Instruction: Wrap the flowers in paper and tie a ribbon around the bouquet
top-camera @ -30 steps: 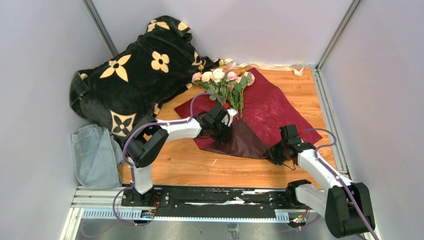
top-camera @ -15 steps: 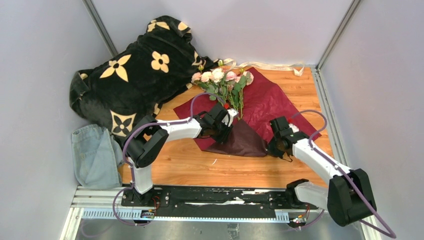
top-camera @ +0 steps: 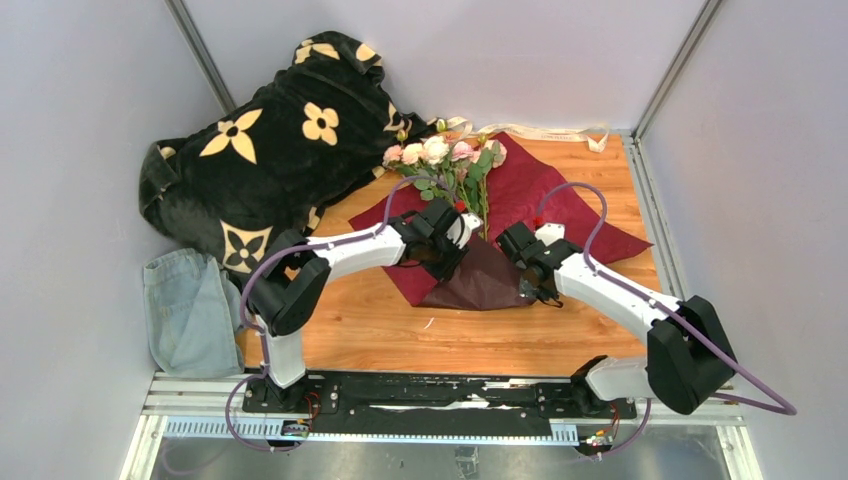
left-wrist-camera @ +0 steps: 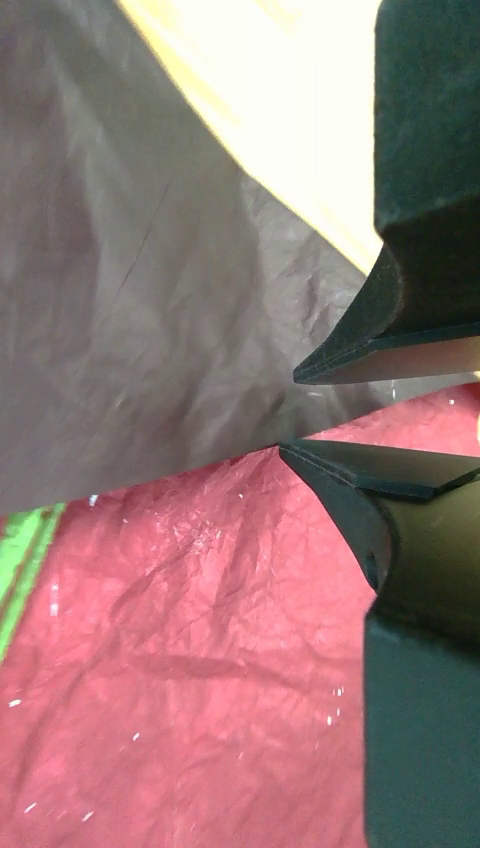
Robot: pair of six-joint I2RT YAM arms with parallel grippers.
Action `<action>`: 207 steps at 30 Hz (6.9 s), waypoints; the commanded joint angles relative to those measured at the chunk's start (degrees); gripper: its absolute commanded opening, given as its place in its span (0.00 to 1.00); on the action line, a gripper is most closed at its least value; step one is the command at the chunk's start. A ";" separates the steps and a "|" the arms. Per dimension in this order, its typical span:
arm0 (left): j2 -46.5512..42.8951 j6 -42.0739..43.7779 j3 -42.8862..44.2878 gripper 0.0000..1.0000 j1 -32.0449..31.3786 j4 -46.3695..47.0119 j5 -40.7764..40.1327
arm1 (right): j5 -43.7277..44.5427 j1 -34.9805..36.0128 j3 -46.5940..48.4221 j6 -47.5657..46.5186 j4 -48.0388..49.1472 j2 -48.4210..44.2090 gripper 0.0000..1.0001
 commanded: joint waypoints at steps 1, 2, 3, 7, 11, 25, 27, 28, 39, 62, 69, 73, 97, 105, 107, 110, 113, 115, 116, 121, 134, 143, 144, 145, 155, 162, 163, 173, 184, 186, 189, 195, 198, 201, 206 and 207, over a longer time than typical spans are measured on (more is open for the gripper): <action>-4.76 6.67 6.95 0.36 0.12 -7.77 4.42 | 4.50 0.93 1.33 -1.19 -3.08 0.22 0.00; -5.15 7.26 8.39 0.36 0.10 -9.47 5.89 | 4.65 0.96 1.34 -1.20 -3.07 -0.07 0.00; -5.40 7.56 9.60 0.36 0.10 -10.87 7.78 | 4.76 0.91 1.34 -1.18 -3.07 -0.42 0.00; -4.59 4.83 11.50 0.37 -0.68 -10.86 17.41 | 5.24 1.09 1.20 -1.52 -2.79 -1.43 0.00; 3.08 -0.77 12.50 0.37 -1.31 -3.05 19.14 | 5.75 1.95 1.78 -2.13 -2.67 -0.98 0.00; 22.54 -0.12 23.48 0.38 -1.31 -1.55 9.91 | 18.06 15.96 8.34 -15.30 -1.83 4.23 0.00; 22.81 -0.20 22.95 0.38 -1.31 -1.49 10.08 | 18.39 18.40 8.61 -20.57 1.70 5.09 0.00; 22.86 -0.20 22.78 0.38 -1.31 -1.48 10.25 | 18.10 19.73 8.68 -23.86 3.88 5.53 0.00; 16.72 1.26 21.32 0.55 4.33 0.44 18.65 | 7.38 25.89 2.07 -44.37 22.73 7.10 0.00; -4.49 -10.07 17.87 0.89 29.53 -4.97 33.46 | 6.97 27.08 3.44 -53.08 26.24 15.03 0.00; -10.43 -28.31 2.46 1.00 29.10 12.28 37.06 | 6.89 27.09 3.44 -54.39 26.21 15.31 0.00; -7.61 -31.98 0.21 1.00 25.67 15.28 35.77 | 6.73 27.13 3.42 -54.38 26.11 15.44 0.00; 7.61 -18.80 6.20 0.00 25.47 5.06 21.25 | 1.36 28.74 4.03 -56.92 21.55 14.51 0.15; 11.73 -15.85 4.23 0.00 25.56 4.53 17.15 | -12.24 28.62 9.81 -57.07 12.93 5.62 0.37; 11.57 -15.40 4.03 0.00 25.54 4.68 16.78 | -19.84 27.34 9.93 -57.84 13.46 0.38 0.41; 11.11 -15.26 3.64 0.00 25.50 5.21 16.37 | -30.39 20.79 7.76 -54.92 20.31 -3.26 0.54; 10.77 -15.49 3.60 0.00 25.50 5.46 16.49 | -41.06 9.61 4.90 -49.96 28.88 -0.80 0.44; 10.43 -15.34 3.47 0.00 25.50 5.27 16.36 | -48.79 2.07 4.09 -45.55 31.55 3.38 0.25; 10.17 -15.12 3.46 0.00 25.50 5.18 16.15 | -52.87 -1.67 3.23 -43.13 32.66 5.28 0.17; 9.43 -14.14 3.61 0.00 25.50 4.96 15.10 | -58.26 -10.74 -6.11 -38.00 37.01 10.16 0.03; 8.47 -12.85 3.73 0.00 25.41 4.50 14.49 | -43.24 -14.61 -10.93 -29.70 17.60 -2.12 0.00; 8.25 -12.26 3.52 0.00 24.35 3.98 14.14 | -61.93 -9.17 0.39 -33.70 31.85 4.90 0.00; 8.12 -11.99 3.50 0.00 24.35 3.98 13.84 | -63.31 -8.88 1.46 -33.50 32.36 7.23 0.00; 7.95 -11.72 3.47 0.00 24.35 3.90 13.43 | -63.93 -8.46 2.07 -33.61 32.74 9.50 0.00; 7.54 -10.28 2.85 0.00 24.35 2.80 12.37 | -62.83 -4.21 -2.32 -33.49 39.75 23.72 0.00; 4.47 -6.40 -0.56 0.00 24.18 1.58 12.11 | -59.76 -2.53 -11.82 -29.39 38.59 20.19 0.00; 4.11 -5.62 -0.77 0.00 24.10 1.42 11.74 | -59.64 -1.37 -12.92 -29.05 37.60 18.73 0.00; 3.76 -0.84 -0.14 0.00 22.83 2.03 7.21 | -63.81 -11.48 -5.07 -31.44 30.79 4.01 0.04; 5.32 -0.64 0.28 0.00 22.42 0.87 7.47 | -74.43 -23.10 21.06 -32.32 33.48 38.72 0.00; 6.17 -0.28 0.85 0.00 22.42 0.04 7.30 | -73.91 -25.25 26.17 -30.96 33.69 41.82 0.00; 6.96 0.42 1.81 0.00 22.42 -0.67 7.35 | -72.19 -27.41 30.82 -28.90 35.14 45.12 0.00; 8.82 1.77 3.14 0.00 22.42 -2.01 7.37 | -69.44 -32.43 38.29 -20.60 41.39 52.27 0.00; 9.43 2.12 3.51 0.00 22.42 -2.42 7.38 | -68.34 -33.36 46.92 -18.29 41.40 58.31 0.00; 9.67 2.28 3.75 0.00 22.42 -2.73 7.22 | -66.10 -34.08 57.89 -16.08 39.74 64.11 0.00; 9.64 1.92 3.01 0.00 22.42 -2.79 7.56 | -60.32 -36.39 68.37 -14.45 37.13 67.21 0.02; 9.59 1.79 2.75 0.00 22.42 -2.73 7.62 | -59.89 -36.53 69.12 -15.62 35.74 66.71 0.06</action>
